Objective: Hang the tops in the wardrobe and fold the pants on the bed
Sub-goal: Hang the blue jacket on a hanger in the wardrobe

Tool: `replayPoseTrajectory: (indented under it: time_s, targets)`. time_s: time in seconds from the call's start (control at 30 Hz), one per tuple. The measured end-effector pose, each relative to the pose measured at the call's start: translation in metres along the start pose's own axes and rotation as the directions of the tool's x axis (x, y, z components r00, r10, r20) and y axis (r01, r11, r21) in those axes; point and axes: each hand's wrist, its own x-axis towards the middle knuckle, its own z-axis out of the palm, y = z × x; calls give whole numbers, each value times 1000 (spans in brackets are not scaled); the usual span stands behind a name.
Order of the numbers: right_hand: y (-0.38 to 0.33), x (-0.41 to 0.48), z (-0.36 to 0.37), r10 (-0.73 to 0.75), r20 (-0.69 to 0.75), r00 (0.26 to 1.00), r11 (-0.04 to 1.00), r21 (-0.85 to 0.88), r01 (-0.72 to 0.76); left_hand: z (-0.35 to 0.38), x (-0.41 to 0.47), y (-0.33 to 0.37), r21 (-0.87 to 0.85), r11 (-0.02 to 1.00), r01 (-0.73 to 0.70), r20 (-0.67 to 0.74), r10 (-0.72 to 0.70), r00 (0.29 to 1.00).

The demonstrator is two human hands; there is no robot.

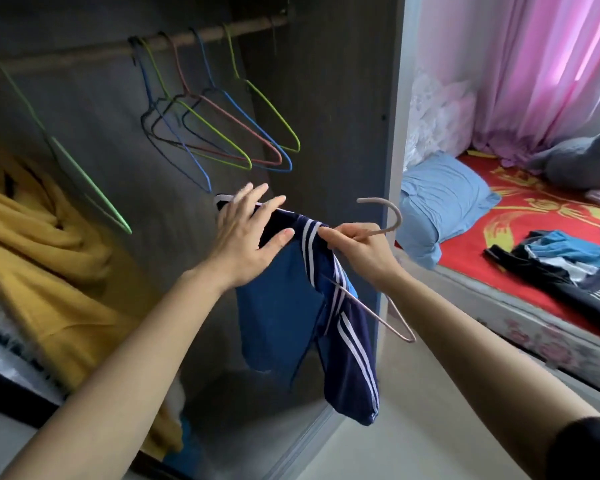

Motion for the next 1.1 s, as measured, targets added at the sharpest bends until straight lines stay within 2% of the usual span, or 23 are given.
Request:
replayPoseTrajectory:
  time_s: [0.1, 0.17, 0.27, 0.3, 0.37, 0.47, 0.5, 0.53, 0.57, 0.6, 0.67, 0.7, 0.77, 0.83, 0.97, 1.1]
  targets:
    - [-5, 5, -12, -53, 34, 998, 996, -65, 55, 2, 14, 2, 114, 988, -106, 138, 90, 986]
    - [-9, 11, -19, -67, 45, 997, 993, -92, 71, 4, 20, 7, 74, 994, -82, 146, 71, 987]
    - [-12, 18, -26, -72, 78, 994, 971, -222, 88, 9, 28, 12, -93, 996, 4, 76, 3, 997]
    - [-11, 19, -27, -102, 51, 993, 961, -254, 112, 12, 28, 12, -137, 990, 18, 30, -14, 999]
    - [-4, 18, -27, -213, -90, 973, 939, -293, 179, 17, 26, 9, -154, 987, 55, -64, -65, 996]
    - [27, -3, -26, -454, -317, 833, 812, -532, 240, 15, 23, 0, -181, 975, 127, -154, -156, 976]
    - [41, -14, -25, -501, -352, 790, 782, -575, 240, 12, 23, -5, -191, 970, 152, -176, -186, 967]
    - [55, -26, -22, -519, -356, 778, 771, -588, 245, 8, 23, -10, -201, 964, 174, -195, -213, 957]
    - [70, -37, -18, -504, -326, 800, 772, -584, 249, 4, 23, -14, -216, 959, 185, -215, -232, 949]
    - [85, -46, -12, -452, -263, 853, 781, -579, 235, 0, 23, -16, -235, 954, 185, -234, -241, 942]
    - [111, -60, 4, -238, -78, 968, 781, -607, 144, -8, 23, -17, -240, 957, 164, -279, -230, 932]
    - [121, -63, 13, -118, 6, 993, 767, -635, 95, -11, 23, -15, -215, 964, 154, -306, -216, 927]
    - [135, -67, 28, 85, 107, 991, 746, -665, 8, -17, 21, -9, -172, 976, 133, -339, -186, 922]
    - [142, -66, 40, 200, 144, 969, 731, -681, -49, -23, 17, -2, -181, 978, 101, -348, -159, 924]
    - [154, -60, 54, 247, 174, 953, 722, -689, -61, -32, 8, -1, -219, 974, 63, -360, -141, 922]
    - [162, -59, 43, 286, 134, 949, 701, -704, -112, -35, 0, -17, -181, 974, 137, -337, -192, 922]
